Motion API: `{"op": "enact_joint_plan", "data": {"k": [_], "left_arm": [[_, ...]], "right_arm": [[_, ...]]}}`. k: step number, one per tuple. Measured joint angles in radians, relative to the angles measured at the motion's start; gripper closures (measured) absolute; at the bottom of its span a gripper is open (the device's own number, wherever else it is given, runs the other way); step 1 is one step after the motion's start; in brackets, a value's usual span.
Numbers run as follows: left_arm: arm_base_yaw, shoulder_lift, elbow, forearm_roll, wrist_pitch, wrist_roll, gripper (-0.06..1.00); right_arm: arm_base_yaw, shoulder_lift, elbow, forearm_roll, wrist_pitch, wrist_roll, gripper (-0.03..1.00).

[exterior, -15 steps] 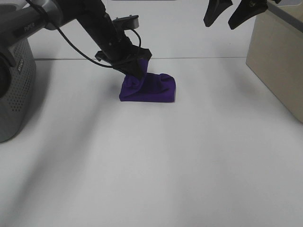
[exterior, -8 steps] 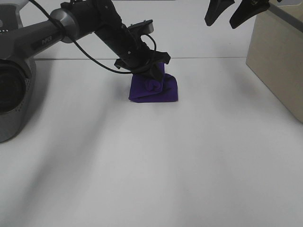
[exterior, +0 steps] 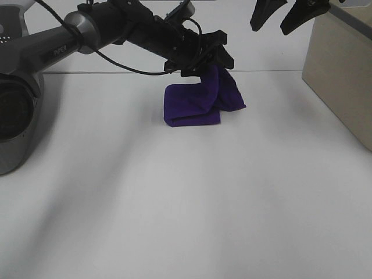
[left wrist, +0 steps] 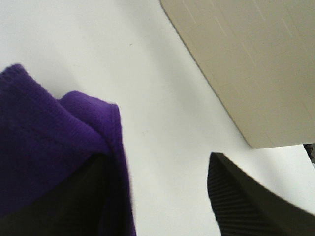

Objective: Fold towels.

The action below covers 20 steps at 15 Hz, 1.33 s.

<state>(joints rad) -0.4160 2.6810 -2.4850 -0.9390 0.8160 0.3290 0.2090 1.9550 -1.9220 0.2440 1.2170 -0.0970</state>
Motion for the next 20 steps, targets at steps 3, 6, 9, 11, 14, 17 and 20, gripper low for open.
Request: {"op": "enact_joint_plan", "data": {"k": [3, 6, 9, 11, 14, 17, 20], "left_arm": [[-0.002, 0.0, 0.0, -0.104, -0.065, 0.069, 0.39], [-0.009, 0.002, 0.0, -0.118, -0.078, 0.093, 0.39], [-0.001, -0.009, 0.002, -0.101, -0.05, 0.102, 0.38], [0.024, -0.045, 0.002, -0.014, 0.007, 0.08, 0.36], [0.089, -0.174, 0.002, 0.375, 0.151, -0.113, 0.21], [0.134, -0.328, 0.002, 0.809, 0.378, -0.288, 0.15], [0.189, -0.371, 0.002, 0.877, 0.394, -0.329, 0.15]], "right_arm": [[0.0, 0.0, 0.0, 0.003, 0.0, 0.0, 0.34], [0.0, 0.0, 0.0, 0.011, 0.0, 0.0, 0.34], [0.0, 0.0, 0.0, 0.012, 0.0, 0.0, 0.34], [0.0, 0.0, 0.0, 0.012, 0.0, 0.0, 0.34], [0.0, 0.0, 0.0, 0.01, 0.0, 0.011, 0.3], [0.0, 0.0, 0.0, -0.06, 0.0, 0.029, 0.18], [-0.003, -0.004, 0.0, -0.16, 0.0, 0.061, 0.17]]}}
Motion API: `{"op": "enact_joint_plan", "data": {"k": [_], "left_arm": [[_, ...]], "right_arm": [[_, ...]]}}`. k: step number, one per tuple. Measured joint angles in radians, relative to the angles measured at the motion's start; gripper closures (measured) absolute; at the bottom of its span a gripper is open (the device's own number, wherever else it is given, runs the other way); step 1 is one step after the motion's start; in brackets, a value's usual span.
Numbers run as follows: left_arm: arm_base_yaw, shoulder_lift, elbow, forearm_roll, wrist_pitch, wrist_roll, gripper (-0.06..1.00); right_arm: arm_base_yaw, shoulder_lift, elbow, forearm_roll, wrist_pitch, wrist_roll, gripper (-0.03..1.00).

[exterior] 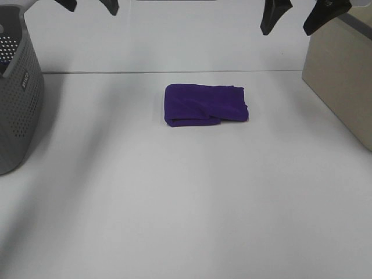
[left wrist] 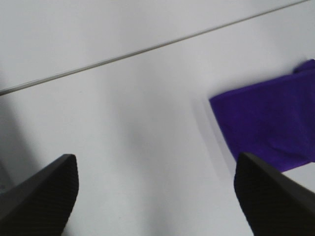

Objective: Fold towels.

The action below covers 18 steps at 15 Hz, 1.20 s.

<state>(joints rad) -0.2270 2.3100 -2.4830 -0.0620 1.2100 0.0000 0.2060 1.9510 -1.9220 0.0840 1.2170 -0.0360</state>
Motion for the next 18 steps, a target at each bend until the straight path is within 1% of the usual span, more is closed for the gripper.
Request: {"op": "enact_joint_plan", "data": {"k": [2, 3, 4, 5, 6, 7, 9, 10, 12, 13, 14, 17, 18], "left_arm": [[0.057, -0.03, 0.002, -0.022, 0.002, 0.0, 0.15], [0.085, -0.065, 0.032, -0.044, 0.001, 0.007, 0.15], [0.109, -0.121, 0.106, -0.065, 0.001, 0.008, 0.15], [0.123, -0.189, 0.218, -0.071, 0.0, 0.011, 0.15], [0.128, -0.271, 0.337, -0.057, 0.001, 0.012, 0.15], [0.128, -0.43, 0.534, -0.027, 0.001, 0.014, 0.15], [0.128, -0.64, 0.798, -0.016, -0.001, 0.014, 0.15], [0.128, -0.746, 0.924, -0.012, -0.021, 0.014, 0.15], [0.128, -0.975, 1.177, -0.003, -0.12, 0.014, 0.15], [0.128, -1.031, 1.24, 0.001, -0.146, 0.014, 0.15], [0.128, -1.129, 1.364, 0.007, -0.189, 0.014, 0.15], [0.128, -1.431, 1.679, 0.009, -0.301, 0.014, 0.15], [0.128, -1.634, 1.844, 0.012, -0.327, 0.012, 0.15]], "right_arm": [[-0.043, -0.033, 0.001, -0.014, 0.001, 0.012, 0.17], [-0.078, -0.07, 0.018, -0.005, -0.003, 0.018, 0.17], [-0.116, -0.136, 0.073, 0.0, -0.003, 0.019, 0.17], [-0.146, -0.216, 0.16, -0.002, -0.003, 0.019, 0.17], [-0.156, -0.322, 0.253, -0.016, -0.002, 0.019, 0.17], [-0.157, -0.481, 0.402, -0.042, 0.0, 0.019, 0.17], [-0.157, -0.684, 0.591, -0.055, 0.001, 0.019, 0.17], [-0.157, -0.784, 0.669, -0.06, 0.002, 0.022, 0.17], [-0.157, -0.973, 0.802, -0.066, 0.003, 0.049, 0.17], [-0.157, -1.023, 0.834, -0.066, 0.003, 0.053, 0.17], [-0.157, -1.113, 0.896, -0.067, -0.002, 0.054, 0.17], [-0.157, -1.376, 1.068, -0.067, -0.063, 0.054, 0.17], [-0.157, -1.54, 1.176, -0.067, -0.102, 0.054, 0.17]]}}
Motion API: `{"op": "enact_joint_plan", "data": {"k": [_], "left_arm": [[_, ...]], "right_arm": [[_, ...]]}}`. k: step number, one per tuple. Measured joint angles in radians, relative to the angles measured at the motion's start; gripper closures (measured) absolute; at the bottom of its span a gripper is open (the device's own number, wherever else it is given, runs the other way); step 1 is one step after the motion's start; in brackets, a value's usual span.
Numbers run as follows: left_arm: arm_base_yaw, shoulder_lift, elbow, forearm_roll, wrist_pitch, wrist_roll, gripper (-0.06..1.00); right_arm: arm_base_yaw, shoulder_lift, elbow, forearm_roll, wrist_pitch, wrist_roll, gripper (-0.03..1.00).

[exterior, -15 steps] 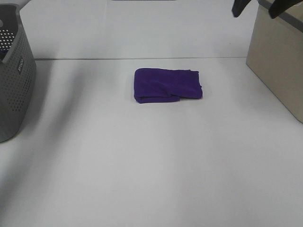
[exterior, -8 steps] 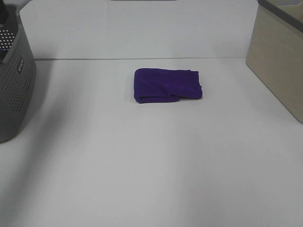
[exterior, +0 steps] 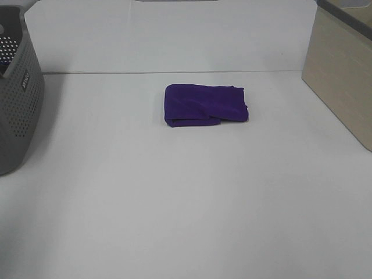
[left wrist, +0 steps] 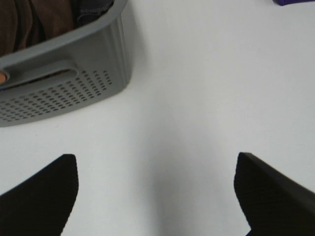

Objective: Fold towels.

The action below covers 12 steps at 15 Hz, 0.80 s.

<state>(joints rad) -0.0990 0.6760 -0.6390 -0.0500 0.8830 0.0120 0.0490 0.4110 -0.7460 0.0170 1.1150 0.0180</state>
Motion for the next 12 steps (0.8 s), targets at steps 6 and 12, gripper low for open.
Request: {"op": "enact_joint_plan", "data": {"k": [6, 12], "left_arm": [[0.0, -0.425, 0.118, -0.001, 0.039, -0.005, 0.15], [0.0, -0.679, 0.141, -0.02, 0.166, 0.016, 0.15]], "right_arm": [[0.0, -0.317, 0.205, 0.0, -0.058, 0.0, 0.17], [0.0, -0.415, 0.222, -0.003, -0.092, -0.001, 0.22]]}}
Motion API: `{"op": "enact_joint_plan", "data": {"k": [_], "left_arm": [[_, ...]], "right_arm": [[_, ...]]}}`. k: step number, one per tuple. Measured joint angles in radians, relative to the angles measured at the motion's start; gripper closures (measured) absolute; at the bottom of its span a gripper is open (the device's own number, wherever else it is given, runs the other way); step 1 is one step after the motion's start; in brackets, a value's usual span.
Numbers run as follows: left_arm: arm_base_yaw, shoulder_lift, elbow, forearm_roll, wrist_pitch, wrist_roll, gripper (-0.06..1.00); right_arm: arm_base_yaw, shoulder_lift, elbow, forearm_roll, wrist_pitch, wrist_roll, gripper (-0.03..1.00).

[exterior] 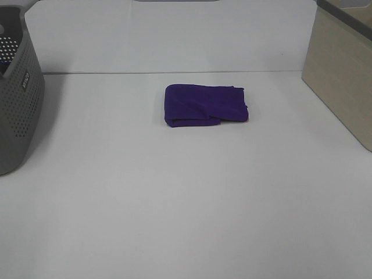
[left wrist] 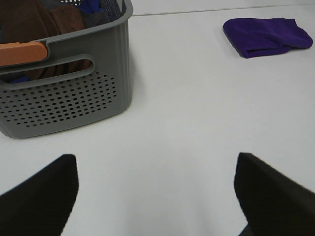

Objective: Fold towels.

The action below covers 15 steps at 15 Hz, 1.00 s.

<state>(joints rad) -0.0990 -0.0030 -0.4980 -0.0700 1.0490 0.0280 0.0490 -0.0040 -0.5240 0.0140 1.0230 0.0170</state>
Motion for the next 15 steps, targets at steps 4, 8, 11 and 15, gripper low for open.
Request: {"op": "enact_joint_plan", "data": {"k": [4, 8, 11, 15], "left_arm": [[0.0, -0.001, 0.0, -0.005, 0.0, 0.009, 0.15], [0.0, -0.001, 0.0, -0.006, 0.0, 0.009, 0.15], [0.141, -0.001, 0.0, -0.007, 0.0, 0.012, 0.15], [0.235, -0.001, 0.0, -0.007, 0.0, 0.012, 0.15]], "right_arm": [[0.0, 0.0, 0.0, 0.003, -0.002, -0.002, 0.22], [0.0, 0.0, 0.005, 0.003, 0.034, -0.004, 0.22], [0.0, 0.0, 0.009, -0.014, 0.039, -0.004, 0.22], [0.0, 0.0, 0.022, -0.014, 0.039, -0.005, 0.22]]}}
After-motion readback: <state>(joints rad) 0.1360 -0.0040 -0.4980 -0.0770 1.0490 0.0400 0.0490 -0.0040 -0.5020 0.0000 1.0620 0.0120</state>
